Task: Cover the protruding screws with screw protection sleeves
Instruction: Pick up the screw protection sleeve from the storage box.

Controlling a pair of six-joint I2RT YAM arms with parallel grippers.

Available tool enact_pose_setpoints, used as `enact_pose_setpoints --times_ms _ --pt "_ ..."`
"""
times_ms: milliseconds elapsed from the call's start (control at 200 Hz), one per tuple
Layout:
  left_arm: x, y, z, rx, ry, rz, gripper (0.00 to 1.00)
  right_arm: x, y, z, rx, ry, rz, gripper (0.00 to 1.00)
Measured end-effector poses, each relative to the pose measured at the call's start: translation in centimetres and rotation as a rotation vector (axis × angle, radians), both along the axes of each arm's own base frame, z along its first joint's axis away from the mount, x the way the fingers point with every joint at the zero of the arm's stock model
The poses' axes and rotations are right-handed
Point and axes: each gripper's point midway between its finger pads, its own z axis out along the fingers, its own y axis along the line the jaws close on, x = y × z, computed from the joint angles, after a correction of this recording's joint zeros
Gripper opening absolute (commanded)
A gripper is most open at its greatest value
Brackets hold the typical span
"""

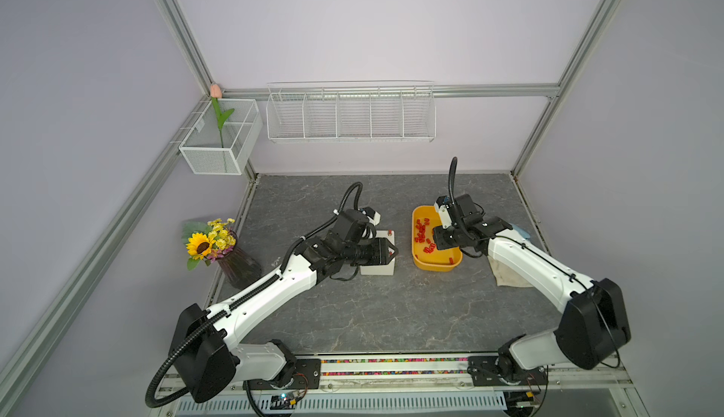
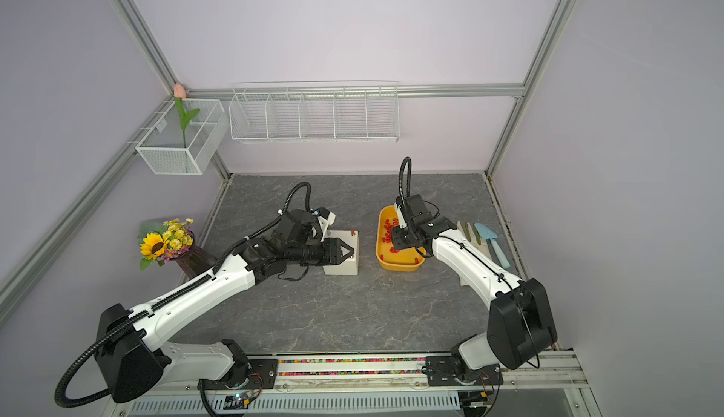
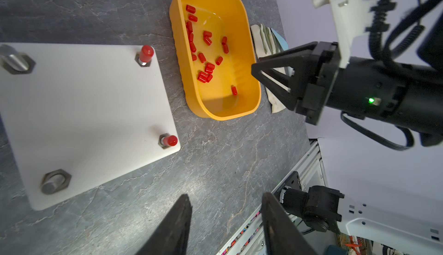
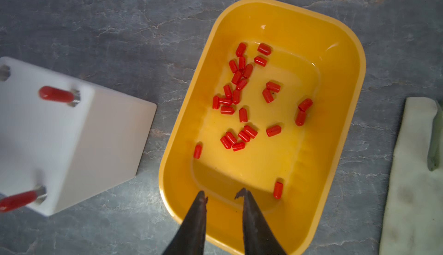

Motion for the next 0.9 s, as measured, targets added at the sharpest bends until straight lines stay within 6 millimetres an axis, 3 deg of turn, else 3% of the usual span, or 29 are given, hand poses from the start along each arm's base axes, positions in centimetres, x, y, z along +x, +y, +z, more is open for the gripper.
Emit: enact_pose_setpoints --times_ms 165,440,900 --pt "-0.1 -0.1 -0.2 0.002 0.007 0.000 0.50 1.5 -0.5 -3.5 0.000 0.065 -0.047 0.32" --pt "0.1 0.0 -0.1 0.007 -0.001 0.010 0.50 2.4 -0.1 -7.7 -0.014 0.137 -0.064 0.28" --pt "0.0 0.1 -0.1 0.007 -0.002 0.010 0.50 4.2 0.2 -9.7 -0.021 0.151 -0.078 0.28"
